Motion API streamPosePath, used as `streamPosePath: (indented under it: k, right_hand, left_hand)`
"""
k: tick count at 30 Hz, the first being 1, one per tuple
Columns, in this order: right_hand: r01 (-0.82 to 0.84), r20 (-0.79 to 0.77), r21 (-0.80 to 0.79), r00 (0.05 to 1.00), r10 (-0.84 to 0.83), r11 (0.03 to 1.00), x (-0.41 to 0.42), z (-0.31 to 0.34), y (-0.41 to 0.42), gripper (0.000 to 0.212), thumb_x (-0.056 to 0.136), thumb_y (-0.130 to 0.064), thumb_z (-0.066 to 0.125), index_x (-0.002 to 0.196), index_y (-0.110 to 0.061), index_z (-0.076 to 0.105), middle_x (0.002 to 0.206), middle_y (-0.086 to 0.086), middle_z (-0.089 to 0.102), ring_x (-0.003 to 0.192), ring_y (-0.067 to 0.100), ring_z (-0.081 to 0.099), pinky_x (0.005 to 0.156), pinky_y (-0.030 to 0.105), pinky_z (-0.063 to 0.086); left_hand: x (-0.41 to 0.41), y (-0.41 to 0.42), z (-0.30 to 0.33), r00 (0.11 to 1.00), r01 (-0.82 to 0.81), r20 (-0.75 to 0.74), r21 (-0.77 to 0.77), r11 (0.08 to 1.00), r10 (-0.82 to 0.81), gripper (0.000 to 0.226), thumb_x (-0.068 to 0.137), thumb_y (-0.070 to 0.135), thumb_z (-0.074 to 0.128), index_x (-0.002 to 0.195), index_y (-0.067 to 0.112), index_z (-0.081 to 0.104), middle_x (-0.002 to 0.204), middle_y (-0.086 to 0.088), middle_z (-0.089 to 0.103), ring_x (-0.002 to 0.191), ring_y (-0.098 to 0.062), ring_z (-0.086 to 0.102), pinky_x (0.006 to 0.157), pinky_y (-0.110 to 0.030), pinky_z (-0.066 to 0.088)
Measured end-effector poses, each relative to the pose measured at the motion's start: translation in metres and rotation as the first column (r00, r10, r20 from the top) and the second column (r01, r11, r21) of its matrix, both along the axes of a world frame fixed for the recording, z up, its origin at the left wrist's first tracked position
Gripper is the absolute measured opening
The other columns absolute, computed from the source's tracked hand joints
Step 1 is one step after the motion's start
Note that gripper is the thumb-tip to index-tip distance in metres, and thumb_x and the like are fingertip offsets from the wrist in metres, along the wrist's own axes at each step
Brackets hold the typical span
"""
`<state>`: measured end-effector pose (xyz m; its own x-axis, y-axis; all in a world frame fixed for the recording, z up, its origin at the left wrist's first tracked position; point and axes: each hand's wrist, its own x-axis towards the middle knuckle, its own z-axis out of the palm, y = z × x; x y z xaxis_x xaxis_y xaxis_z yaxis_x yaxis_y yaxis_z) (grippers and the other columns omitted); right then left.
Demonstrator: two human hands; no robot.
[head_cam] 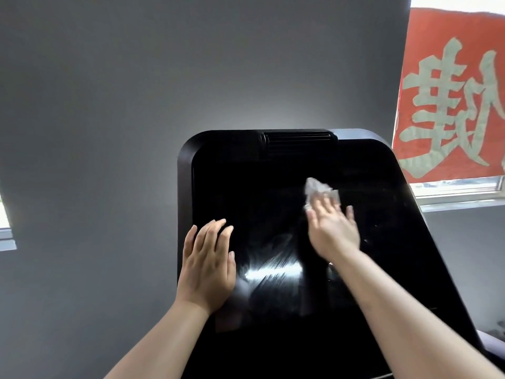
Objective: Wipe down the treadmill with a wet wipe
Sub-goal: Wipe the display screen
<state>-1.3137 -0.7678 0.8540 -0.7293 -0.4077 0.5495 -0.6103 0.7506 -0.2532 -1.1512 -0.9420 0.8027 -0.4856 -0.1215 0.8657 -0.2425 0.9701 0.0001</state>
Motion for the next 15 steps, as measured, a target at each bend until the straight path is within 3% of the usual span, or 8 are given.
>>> streamPosePath:
  k: [3,5,6,8,11,13,15]
  right_hand:
    - [-0.232,-0.267,0.131,0.928,0.26,0.964,0.056,-0.051,-0.019,0.062,0.091,-0.04,0.017,0.145,-0.015,0.036,0.151,0.003,0.033,0.14,0.019,0.03,0.114,0.036,0.01]
    - [-0.329,-0.279,0.273,0.873,0.401,0.904,0.068,-0.069,-0.006,0.053,0.091,-0.037,0.032,0.137,-0.016,0.049,0.143,0.002,0.046,0.133,0.016,0.042,0.107,0.041,0.022]
    - [-0.297,-0.278,0.33,0.876,0.393,0.896,0.057,-0.066,0.002,0.052,0.092,-0.036,0.033,0.138,-0.018,0.049,0.143,0.0,0.046,0.133,0.013,0.041,0.107,0.042,0.022]
    - [-0.127,-0.324,0.26,0.923,0.21,0.957,0.023,-0.043,0.018,0.051,0.097,-0.033,0.028,0.147,-0.023,0.032,0.152,-0.005,0.033,0.14,0.006,0.027,0.113,0.042,0.008]
    - [0.037,-0.002,0.022,0.999,-0.037,0.999,-0.009,-0.012,0.022,0.051,0.103,-0.037,0.014,0.152,-0.026,0.007,0.158,-0.011,0.002,0.144,0.002,-0.006,0.115,0.039,-0.01]
    - [-0.003,-0.017,-0.048,1.0,0.002,0.999,0.012,-0.017,0.004,0.054,0.1,-0.038,0.007,0.152,-0.023,0.011,0.159,-0.006,0.005,0.146,0.009,-0.002,0.116,0.039,-0.006]
    - [-0.171,-0.192,0.048,0.965,0.177,0.984,0.057,-0.053,-0.011,0.06,0.093,-0.037,0.015,0.148,-0.018,0.029,0.155,0.001,0.024,0.144,0.018,0.019,0.118,0.04,0.012]
  left_hand:
    - [0.0,0.0,0.0,1.0,0.0,0.002,-0.022,1.0,0.0,0.042,0.081,0.023,0.037,0.119,0.01,0.049,0.124,-0.01,0.057,0.12,-0.023,0.044,0.108,-0.044,0.022]
    - [-0.001,0.001,-0.001,1.0,-0.003,0.006,-0.034,0.999,0.004,0.042,0.081,0.024,0.037,0.119,0.01,0.049,0.123,-0.01,0.057,0.12,-0.023,0.044,0.108,-0.044,0.022]
    - [0.0,0.001,-0.001,1.0,-0.006,0.011,-0.036,0.999,0.007,0.042,0.082,0.024,0.036,0.119,0.01,0.049,0.123,-0.01,0.057,0.12,-0.023,0.043,0.109,-0.044,0.021]
    - [0.0,0.0,-0.001,1.0,-0.017,0.019,-0.037,0.999,0.017,0.042,0.082,0.024,0.036,0.119,0.009,0.051,0.123,-0.01,0.057,0.12,-0.023,0.043,0.109,-0.044,0.021]
    - [-0.001,0.0,-0.001,0.999,-0.028,0.025,-0.038,0.999,0.029,0.043,0.082,0.024,0.036,0.117,0.007,0.055,0.123,-0.01,0.057,0.12,-0.023,0.044,0.109,-0.044,0.021]
    - [-0.001,0.0,-0.001,0.999,-0.029,0.027,-0.037,0.999,0.03,0.043,0.082,0.024,0.036,0.117,0.007,0.056,0.123,-0.01,0.058,0.12,-0.023,0.044,0.108,-0.045,0.022]
    - [-0.001,0.0,-0.001,0.999,-0.025,0.027,-0.039,0.999,0.026,0.043,0.082,0.023,0.037,0.116,0.007,0.056,0.123,-0.01,0.058,0.12,-0.023,0.044,0.108,-0.045,0.023]
